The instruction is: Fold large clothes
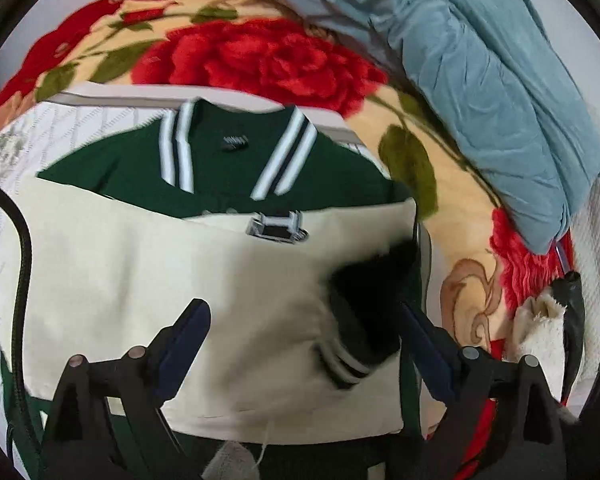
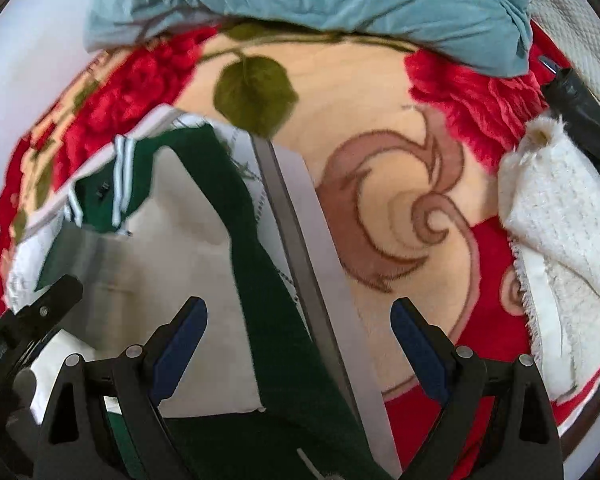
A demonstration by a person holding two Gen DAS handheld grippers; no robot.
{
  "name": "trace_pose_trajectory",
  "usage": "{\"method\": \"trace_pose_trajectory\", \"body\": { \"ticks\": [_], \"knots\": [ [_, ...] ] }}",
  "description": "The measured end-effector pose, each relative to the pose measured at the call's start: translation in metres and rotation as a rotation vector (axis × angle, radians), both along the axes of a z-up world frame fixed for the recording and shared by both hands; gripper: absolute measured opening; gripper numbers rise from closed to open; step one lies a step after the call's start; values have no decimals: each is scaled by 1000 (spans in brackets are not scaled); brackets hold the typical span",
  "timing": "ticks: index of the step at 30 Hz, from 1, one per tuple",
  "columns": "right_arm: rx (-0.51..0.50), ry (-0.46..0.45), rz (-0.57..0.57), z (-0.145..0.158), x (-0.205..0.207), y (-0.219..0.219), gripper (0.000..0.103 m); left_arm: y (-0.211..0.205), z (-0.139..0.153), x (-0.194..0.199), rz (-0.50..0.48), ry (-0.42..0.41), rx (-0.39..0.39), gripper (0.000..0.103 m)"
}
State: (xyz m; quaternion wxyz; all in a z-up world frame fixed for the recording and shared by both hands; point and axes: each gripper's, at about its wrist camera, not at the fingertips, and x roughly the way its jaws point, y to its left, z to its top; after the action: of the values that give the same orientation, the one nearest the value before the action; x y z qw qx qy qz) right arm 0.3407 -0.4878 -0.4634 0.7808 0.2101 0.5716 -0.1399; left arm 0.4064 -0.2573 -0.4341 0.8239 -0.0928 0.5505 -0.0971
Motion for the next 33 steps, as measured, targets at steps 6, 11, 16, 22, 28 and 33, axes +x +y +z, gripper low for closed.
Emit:
{"method": "trace_pose_trajectory", "body": {
  "ticks": [6, 11, 16, 22, 28, 33],
  "knots": [
    [170, -100, 92, 18, 4, 9, 95, 64, 24, -23, 150, -24, 26, 95],
    [298, -43, 122, -12, 20, 26, 95, 135, 12, -49, 337, 7, 203, 95],
    [344, 68, 120, -66, 37, 42, 88, 181, -20, -62, 441, 105, 347, 95],
    [151, 21, 160, -60, 41, 61, 6, 202, -30, -77, 481, 130, 441, 95],
    [57, 21, 80, -43, 54, 29, 6, 206, -25, -84, 474, 131, 452, 95],
    [151, 49, 101, -38, 52, 14, 15, 204, -12, -92, 446, 128, 447, 95]
  ]
}}
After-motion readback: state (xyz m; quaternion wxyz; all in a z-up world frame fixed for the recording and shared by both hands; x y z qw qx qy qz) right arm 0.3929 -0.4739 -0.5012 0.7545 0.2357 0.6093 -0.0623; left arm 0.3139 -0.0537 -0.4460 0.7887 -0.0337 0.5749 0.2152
